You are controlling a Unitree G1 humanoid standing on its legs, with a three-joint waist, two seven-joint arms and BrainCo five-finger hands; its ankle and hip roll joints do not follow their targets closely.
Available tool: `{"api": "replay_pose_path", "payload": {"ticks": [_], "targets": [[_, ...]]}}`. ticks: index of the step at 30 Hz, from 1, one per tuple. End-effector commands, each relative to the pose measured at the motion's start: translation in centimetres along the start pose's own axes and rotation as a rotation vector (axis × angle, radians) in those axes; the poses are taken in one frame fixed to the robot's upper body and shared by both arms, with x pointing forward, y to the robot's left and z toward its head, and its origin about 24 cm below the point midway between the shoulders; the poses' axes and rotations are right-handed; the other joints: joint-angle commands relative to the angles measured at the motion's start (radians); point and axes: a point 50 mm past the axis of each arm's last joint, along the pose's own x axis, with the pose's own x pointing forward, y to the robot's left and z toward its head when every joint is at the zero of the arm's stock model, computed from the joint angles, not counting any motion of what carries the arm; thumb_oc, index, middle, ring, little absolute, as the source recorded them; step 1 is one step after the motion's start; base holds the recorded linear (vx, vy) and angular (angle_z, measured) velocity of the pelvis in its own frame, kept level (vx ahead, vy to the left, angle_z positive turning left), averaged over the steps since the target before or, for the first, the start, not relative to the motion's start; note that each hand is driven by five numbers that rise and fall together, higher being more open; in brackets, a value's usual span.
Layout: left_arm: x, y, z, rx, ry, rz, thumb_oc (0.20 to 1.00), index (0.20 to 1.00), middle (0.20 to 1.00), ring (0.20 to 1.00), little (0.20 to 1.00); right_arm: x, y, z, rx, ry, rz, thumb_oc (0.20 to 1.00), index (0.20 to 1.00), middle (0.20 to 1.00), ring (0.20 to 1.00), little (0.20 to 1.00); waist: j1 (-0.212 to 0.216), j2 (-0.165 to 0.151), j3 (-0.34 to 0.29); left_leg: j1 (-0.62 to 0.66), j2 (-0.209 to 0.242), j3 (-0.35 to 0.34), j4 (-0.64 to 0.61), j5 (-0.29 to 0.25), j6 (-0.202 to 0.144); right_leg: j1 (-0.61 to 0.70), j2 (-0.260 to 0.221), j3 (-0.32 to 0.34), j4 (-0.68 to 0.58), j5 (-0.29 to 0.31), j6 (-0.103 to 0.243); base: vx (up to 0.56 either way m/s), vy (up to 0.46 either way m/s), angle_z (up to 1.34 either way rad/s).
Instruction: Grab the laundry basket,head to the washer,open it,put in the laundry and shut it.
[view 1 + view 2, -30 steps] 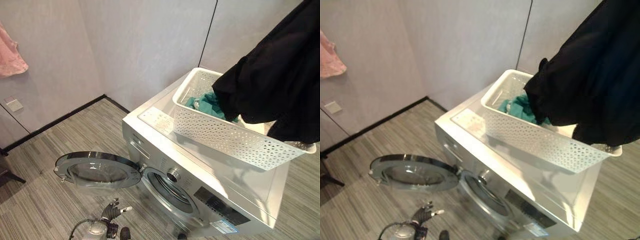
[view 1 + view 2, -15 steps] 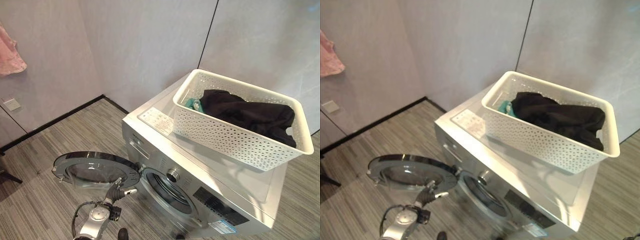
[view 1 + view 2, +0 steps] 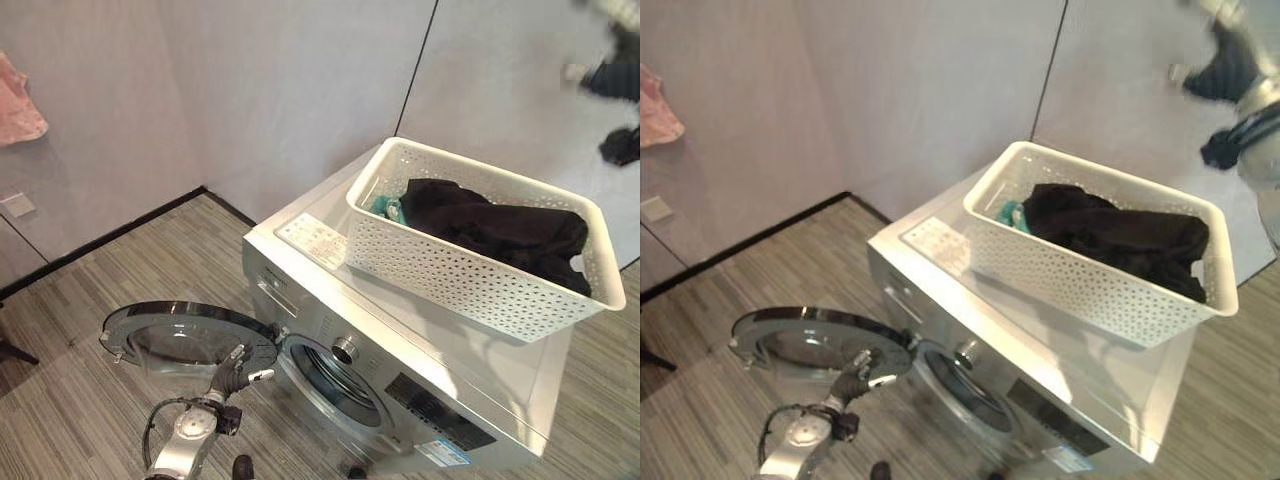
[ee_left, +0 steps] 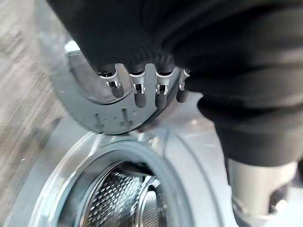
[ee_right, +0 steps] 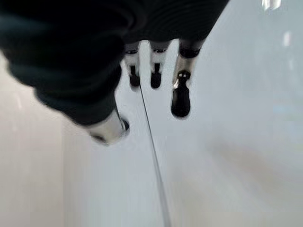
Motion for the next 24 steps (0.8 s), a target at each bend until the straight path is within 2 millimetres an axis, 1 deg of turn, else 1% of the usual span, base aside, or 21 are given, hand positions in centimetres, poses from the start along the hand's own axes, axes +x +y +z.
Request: {"api": "replay_pose_path", "payload": {"ticks": [1, 2, 3, 4, 5, 6, 7, 8, 9, 10, 11, 12, 13, 14, 17, 19, 20, 21, 23, 24], "targets": [[0.2, 1.8, 2.0, 0.066, -0.074, -0.004, 1.000, 1.000, 1.000, 1.000, 1.000, 0.1, -2.5, 0.1, 0.001, 0.008, 0.019, 1.000, 1.000, 1.000, 1.000, 1.000, 0.031, -0.067, 0.018, 0.137, 0.049, 0.009, 0.010, -0.179, -0.032, -0.092, -0.118, 0.066, 0.000, 0.033, 0.070, 0.00, 0.000, 0.00], [0.0, 1.9, 1.7, 0.068, -0.059, -0.010, 1.000, 1.000, 1.000, 1.000, 1.000, -0.4, -1.9, -0.4, -0.012, 0.027, 0.096, 1.000, 1.000, 1.000, 1.000, 1.000, 0.031, -0.071, 0.023, 0.134, 0.051, 0.010, 0.010, -0.174, -0.036, -0.094, -0.117, 0.066, 0.000, 0.031, 0.070, 0.00, 0.000, 0.00], [0.0, 1.8, 1.6, 0.066, -0.059, -0.011, 1.000, 1.000, 1.000, 1.000, 1.000, -0.4, -1.9, -0.4, -0.013, 0.026, 0.097, 1.000, 1.000, 1.000, 1.000, 1.000, 0.031, -0.070, 0.023, 0.133, 0.051, 0.011, 0.010, -0.174, -0.036, -0.094, -0.117, 0.066, 0.000, 0.031, 0.070, 0.00, 0.000, 0.00], [-0.1, 1.8, 1.1, 0.068, -0.038, -0.019, 1.000, 1.000, 1.000, 1.000, 1.000, -1.1, -1.2, -1.1, -0.029, 0.046, 0.196, 1.000, 1.000, 1.000, 1.000, 1.000, 0.030, -0.072, 0.027, 0.127, 0.052, 0.010, 0.010, -0.169, -0.041, -0.093, -0.115, 0.060, 0.000, 0.027, 0.071, 0.00, 0.000, 0.00], [-0.1, 1.8, 1.1, 0.068, -0.038, -0.019, 1.000, 1.000, 1.000, 1.000, 1.000, -1.1, -1.2, -1.1, -0.030, 0.046, 0.196, 1.000, 1.000, 1.000, 1.000, 1.000, 0.030, -0.072, 0.027, 0.127, 0.052, 0.010, 0.010, -0.169, -0.041, -0.093, -0.115, 0.060, 0.000, 0.027, 0.071, 0.00, 0.000, 0.00], [-0.3, 1.8, 0.7, 0.063, -0.025, -0.026, 1.000, 1.000, 1.000, 1.000, 1.000, -1.9, -0.9, -1.8, -0.045, 0.072, 0.275, 1.000, 1.000, 1.000, 1.000, 1.000, 0.030, -0.077, 0.031, 0.122, 0.054, 0.010, 0.010, -0.165, -0.047, -0.094, -0.114, 0.056, 0.000, 0.023, 0.072, 0.00, 0.000, 0.00], [-0.3, 1.8, 0.7, 0.062, -0.025, -0.027, 1.000, 1.000, 1.000, 1.000, 1.000, -1.9, -1.0, -1.7, -0.046, 0.072, 0.275, 1.000, 1.000, 1.000, 1.000, 1.000, 0.030, -0.076, 0.031, 0.122, 0.054, 0.009, 0.010, -0.165, -0.047, -0.094, -0.114, 0.056, 0.000, 0.023, 0.072, 0.00, 0.000, 0.00], [-0.3, 1.7, 0.5, 0.060, -0.021, -0.034, 1.000, 1.000, 1.000, 1.000, 1.000, -2.3, -0.4, -2.1, -0.039, 0.078, 0.333, 1.000, 1.000, 1.000, 1.000, 1.000, 0.033, -0.078, 0.038, 0.116, 0.056, 0.008, 0.010, -0.160, -0.051, -0.097, -0.113, 0.052, 0.000, 0.022, 0.073, 0.00, 0.000, 0.00], [-0.3, 1.7, 0.5, 0.059, -0.021, -0.034, 1.000, 1.000, 1.000, 1.000, 1.000, -2.3, -0.4, -2.1, -0.039, 0.078, 0.333, 1.000, 1.000, 1.000, 1.000, 1.000, 0.033, -0.077, 0.038, 0.116, 0.056, 0.008, 0.010, -0.160, -0.051, -0.097, -0.113, 0.052, 0.000, 0.022, 0.073, 0.00, 0.000, 0.00], [-0.4, 1.6, 0.4, 0.057, -0.017, -0.042, 1.000, 1.000, 1.000, 1.000, 1.000, -2.7, 0.3, -2.6, -0.047, 0.099, 0.390, 1.000, 1.000, 1.000, 1.000, 1.000, 0.036, -0.081, 0.044, 0.111, 0.058, 0.008, 0.010, -0.157, -0.055, -0.099, -0.112, 0.049, 0.000, 0.020, 0.074, 0.00, 0.000, 0.00], [-0.4, 1.6, 0.4, 0.055, -0.017, -0.042, 1.000, 1.000, 1.000, 1.000, 1.000, -2.6, 0.3, -2.5, -0.048, 0.098, 0.391, 1.000, 1.000, 1.000, 1.000, 1.000, 0.035, -0.080, 0.044, 0.111, 0.059, 0.008, 0.010, -0.157, -0.055, -0.099, -0.112, 0.049, 0.000, 0.020, 0.074, 0.00, 0.000, 0.00], [-0.4, 1.7, 0.4, 0.062, -0.017, -0.042, 1.000, 1.000, 1.000, 1.000, 1.000, -2.7, 0.6, -2.7, -0.074, 0.109, 0.426, 1.000, 1.000, 1.000, 1.000, 1.000, 0.040, -0.082, 0.052, 0.107, 0.061, 0.010, 0.010, -0.153, -0.057, -0.103, -0.110, 0.048, 0.000, 0.021, 0.074, 0.00, 0.000, 0.00], [-0.4, 1.8, 0.4, 0.066, -0.015, -0.042, 1.000, 1.000, 1.000, 1.000, 1.000, -2.6, 1.0, -2.4, -0.094, 0.101, 0.459, 1.000, 1.000, 1.000, 1.000, 1.000, 0.040, -0.082, 0.058, 0.102, 0.064, 0.010, 0.010, -0.151, -0.059, -0.108, -0.109, 0.048, 0.000, 0.021, 0.075, 0.00, 0.000, 0.00], [-0.4, 1.7, 0.4, 0.064, -0.015, -0.042, 1.000, 1.000, 1.000, 1.000, 1.000, -2.6, 1.0, -2.3, -0.096, 0.100, 0.460, 1.000, 1.000, 1.000, 1.000, 1.000, 0.039, -0.081, 0.058, 0.102, 0.064, 0.010, 0.010, -0.151, -0.059, -0.108, -0.109, 0.048, 0.000, 0.021, 0.075, 0.00, 0.000, 0.00], [-0.4, 1.6, 0.3, 0.073, -0.012, -0.050, 1.000, 1.000, 1.000, 1.000, 1.000, -2.8, 1.7, -2.6, -0.126, 0.113, 0.503, 1.000, 1.000, 1.000, 1.000, 1.000, 0.042, -0.078, 0.073, 0.081, 0.071, 0.004, 0.010, -0.142, -0.063, -0.122, -0.106, 0.045, 0.000, 0.022, 0.074, -0.01, -0.041, 0.02], [-0.3, 1.5, 0.4, 0.068, -0.015, -0.050, 1.000, 1.000, 1.000, 1.000, 1.000, -2.8, 2.4, -2.6, -0.123, 0.112, 0.518, 1.000, 1.000, 1.000, 1.000, 1.000, 0.044, -0.076, 0.086, 0.068, 0.074, 0.002, 0.010, -0.136, -0.065, -0.132, -0.103, 0.045, 0.000, 0.023, 0.072, -0.02, -0.047, 0.03], [-0.3, 1.6, 0.7, 0.060, -0.027, -0.044, 1.000, 1.000, 1.000, 1.000, 1.000, -2.8, 3.2, -2.6, -0.130, 0.105, 0.531, 1.000, 1.000, 1.000, 1.000, 1.000, 0.049, -0.074, 0.098, 0.051, 0.076, -0.005, 0.010, -0.129, -0.067, -0.146, -0.102, 0.044, 0.000, 0.025, 0.071, -0.02, -0.044, 0.02], [-0.3, 1.5, 0.7, 0.054, -0.029, -0.044, 1.000, 1.000, 1.000, 1.000, 1.000, -2.8, 3.3, -2.6, -0.135, 0.107, 0.535, 1.000, 1.000, 1.000, 1.000, 1.000, 0.050, -0.072, 0.101, 0.046, 0.076, -0.006, 0.010, -0.127, -0.067, -0.150, -0.101, 0.043, 0.000, 0.025, 0.071, -0.03, -0.046, 0.01], [-0.3, 1.5, 0.8, 0.046, -0.034, -0.045, 1.000, 1.000, 1.000, 1.000, 1.000, -2.8, 4.0, -2.9, -0.134, 0.118, 0.551, 1.000, 1.000, 1.000, 1.000, 1.000, 0.053, -0.067, 0.110, 0.031, 0.076, -0.012, 0.010, -0.122, -0.068, -0.162, -0.102, 0.043, 0.000, 0.028, 0.070, -0.02, -0.015, 0.01], [-0.2, 1.5, 1.0, 0.043, -0.042, -0.046, 1.000, 1.000, 1.000, 1.000, 1.000, -3.0, 4.7, -3.4, -0.151, 0.139, 0.579, 1.000, 1.000, 1.000, 1.000, 1.000, 0.056, -0.063, 0.120, 0.018, 0.077, -0.017, 0.010, -0.118, -0.068, -0.172, -0.103, 0.044, 0.000, 0.030, 0.069, 0.00, 0.000, 0.00]]}}
